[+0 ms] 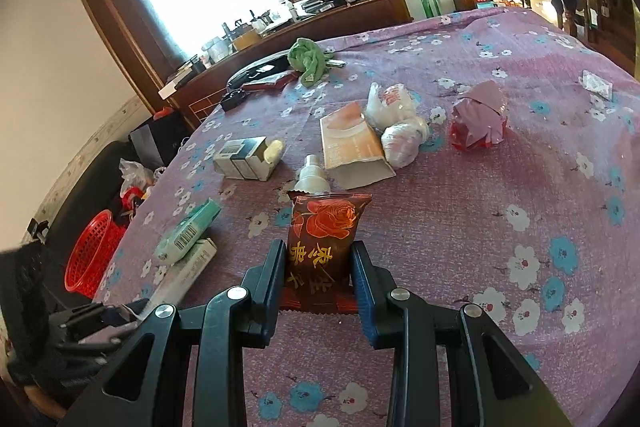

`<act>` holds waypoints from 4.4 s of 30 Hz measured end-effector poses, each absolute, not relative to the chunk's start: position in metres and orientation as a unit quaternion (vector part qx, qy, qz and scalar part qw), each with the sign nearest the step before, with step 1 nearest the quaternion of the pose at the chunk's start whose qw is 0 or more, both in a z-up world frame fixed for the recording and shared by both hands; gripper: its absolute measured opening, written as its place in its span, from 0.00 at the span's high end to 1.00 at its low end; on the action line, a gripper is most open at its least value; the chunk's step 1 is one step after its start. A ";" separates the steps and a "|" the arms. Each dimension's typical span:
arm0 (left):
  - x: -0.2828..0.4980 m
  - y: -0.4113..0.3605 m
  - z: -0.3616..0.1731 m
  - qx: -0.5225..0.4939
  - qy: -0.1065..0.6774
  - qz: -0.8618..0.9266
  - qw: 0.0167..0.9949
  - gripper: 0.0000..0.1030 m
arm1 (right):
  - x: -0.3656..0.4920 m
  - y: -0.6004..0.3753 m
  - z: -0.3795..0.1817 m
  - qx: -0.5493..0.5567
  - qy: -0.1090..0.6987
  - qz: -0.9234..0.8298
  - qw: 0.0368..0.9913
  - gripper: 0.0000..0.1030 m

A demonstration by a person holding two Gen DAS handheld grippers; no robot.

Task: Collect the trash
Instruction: 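Grasp the white medicine box with the left tool while the right tool holds the snack packet, then carry the medicine box and snack packet over the red basket and open both tools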

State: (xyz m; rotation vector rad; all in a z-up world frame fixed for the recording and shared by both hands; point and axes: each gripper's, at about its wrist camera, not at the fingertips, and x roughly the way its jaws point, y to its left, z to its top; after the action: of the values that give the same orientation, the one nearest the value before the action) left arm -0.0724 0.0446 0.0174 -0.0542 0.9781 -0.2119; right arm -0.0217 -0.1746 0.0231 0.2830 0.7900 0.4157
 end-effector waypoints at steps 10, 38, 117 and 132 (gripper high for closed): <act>-0.057 0.034 0.008 0.005 0.460 -0.073 0.885 0.39 | -0.025 -0.167 0.026 0.122 0.375 0.213 0.894 0.66; -0.105 0.027 0.037 0.030 0.305 -0.050 0.951 0.53 | -0.065 -0.145 0.037 0.084 0.326 0.239 0.911 0.66; -0.184 0.272 0.103 -0.096 0.232 0.167 0.953 0.53 | -0.091 0.069 0.104 0.003 0.362 0.381 0.851 0.66; -0.176 0.370 0.080 -0.128 0.272 0.215 0.929 0.53 | -0.063 0.216 0.107 -0.020 0.386 0.440 0.810 0.66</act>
State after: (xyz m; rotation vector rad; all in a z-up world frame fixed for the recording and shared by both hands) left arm -0.1759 0.3698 0.0802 -0.2620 0.5573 0.4409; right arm -0.0627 0.2162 0.1074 -0.0436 0.8258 0.9400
